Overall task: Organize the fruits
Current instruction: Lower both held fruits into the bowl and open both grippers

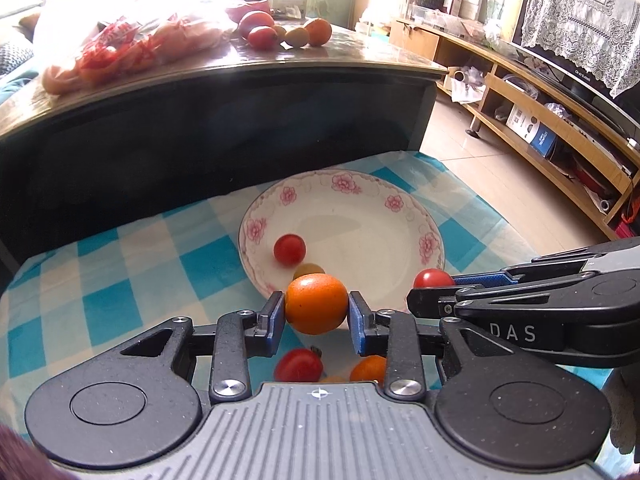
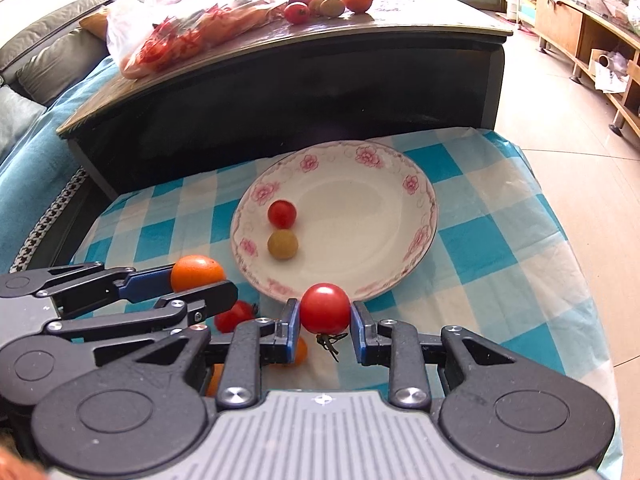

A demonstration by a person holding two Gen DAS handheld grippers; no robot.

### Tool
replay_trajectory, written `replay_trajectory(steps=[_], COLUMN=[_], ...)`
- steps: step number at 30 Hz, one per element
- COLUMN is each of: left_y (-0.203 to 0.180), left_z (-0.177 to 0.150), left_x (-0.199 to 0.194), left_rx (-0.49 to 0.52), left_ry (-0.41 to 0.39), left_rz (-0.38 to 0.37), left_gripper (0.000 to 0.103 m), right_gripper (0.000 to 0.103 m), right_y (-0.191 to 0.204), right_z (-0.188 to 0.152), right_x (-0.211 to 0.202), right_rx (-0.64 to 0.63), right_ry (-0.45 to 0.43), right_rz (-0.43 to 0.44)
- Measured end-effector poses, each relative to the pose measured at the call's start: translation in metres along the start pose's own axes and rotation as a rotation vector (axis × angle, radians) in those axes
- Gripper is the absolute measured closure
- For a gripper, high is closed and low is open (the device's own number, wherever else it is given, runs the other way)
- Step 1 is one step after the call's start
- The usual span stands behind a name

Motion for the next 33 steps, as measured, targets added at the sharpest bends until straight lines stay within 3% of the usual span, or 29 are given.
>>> replay_trajectory(steps=[17, 33], left_y=[0.007, 0.01], left_z=[0.011, 0.012], left_x=[0.036, 0.043], left_rx=[-0.011, -0.022], left_ry=[0.024, 0.033], left_rz=[0.024, 0.025], left_gripper=[0.063, 0.063], right_gripper=[0.072, 0.071], right_y=[-0.022, -0.026], right_z=[0.02, 0.024], right_x=[0.038, 0.051], right_rx=[-0.02, -0.018], right_ry=[0.018, 0.025], right_rz=[-0.032, -0.04])
Point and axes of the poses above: each gripper's, at about its wrist camera, not at the fingertips, and x roughly the way its jaws point, y to its left, z to its top, the point moved 10 cm from there along x, roughly the way its jaws point, and after that the axes turned 14 degrees about -x, right-handed, at the moved point
